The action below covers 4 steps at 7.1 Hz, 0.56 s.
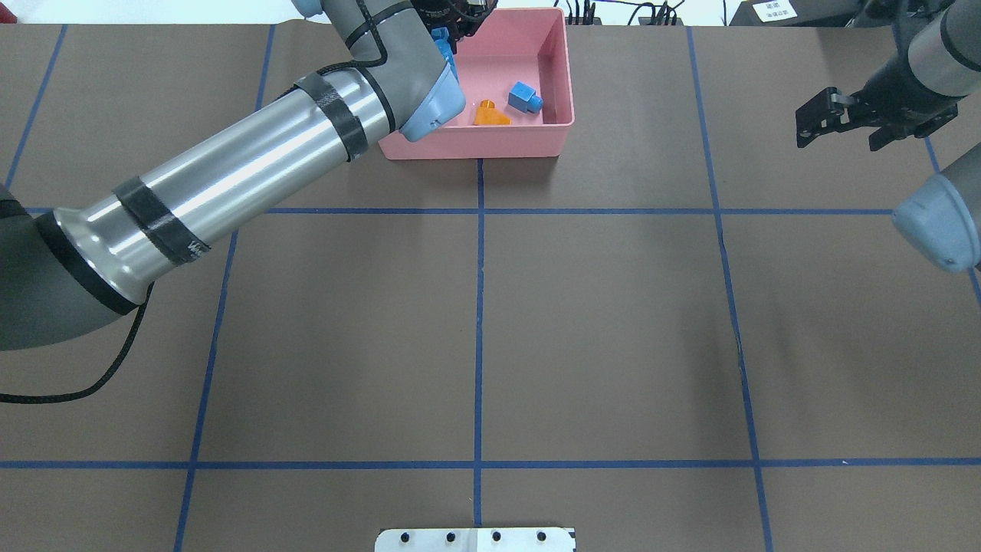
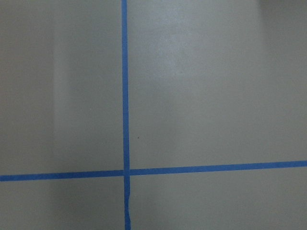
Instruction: Put all blocks into box
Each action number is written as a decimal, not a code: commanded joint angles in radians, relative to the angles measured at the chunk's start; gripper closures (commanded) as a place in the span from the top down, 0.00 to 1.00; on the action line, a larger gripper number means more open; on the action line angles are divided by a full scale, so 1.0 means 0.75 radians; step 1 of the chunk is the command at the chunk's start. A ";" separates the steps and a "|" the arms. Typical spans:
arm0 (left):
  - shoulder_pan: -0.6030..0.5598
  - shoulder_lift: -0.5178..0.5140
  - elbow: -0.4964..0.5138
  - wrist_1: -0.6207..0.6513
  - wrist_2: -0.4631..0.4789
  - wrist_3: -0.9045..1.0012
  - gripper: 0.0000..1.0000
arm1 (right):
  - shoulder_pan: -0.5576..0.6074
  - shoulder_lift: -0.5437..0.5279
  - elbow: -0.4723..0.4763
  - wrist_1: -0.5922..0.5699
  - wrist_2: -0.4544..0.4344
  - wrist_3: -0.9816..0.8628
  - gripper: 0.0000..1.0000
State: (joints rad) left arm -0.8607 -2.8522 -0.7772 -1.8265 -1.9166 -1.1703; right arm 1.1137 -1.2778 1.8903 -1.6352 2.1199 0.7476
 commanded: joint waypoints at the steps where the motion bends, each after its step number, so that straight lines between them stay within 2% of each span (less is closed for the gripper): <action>1: 0.002 -0.022 0.103 -0.039 -0.054 0.024 0.00 | 0.000 0.000 -0.001 0.000 0.000 -0.001 1.00; 2: 0.002 -0.022 0.108 -0.042 -0.097 0.041 0.71 | 0.000 0.000 -0.001 0.000 0.000 -0.003 1.00; 3: 0.002 -0.022 0.108 -0.042 -0.103 0.085 1.00 | 0.000 0.000 -0.001 0.000 0.000 -0.003 1.00; 4: 0.000 -0.022 0.106 -0.054 -0.134 0.084 1.00 | 0.000 0.000 -0.003 0.000 0.000 -0.007 1.00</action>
State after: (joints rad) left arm -0.8593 -2.8683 -0.6984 -1.8592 -1.9931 -1.1195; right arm 1.1137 -1.2778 1.8894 -1.6352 2.1200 0.7450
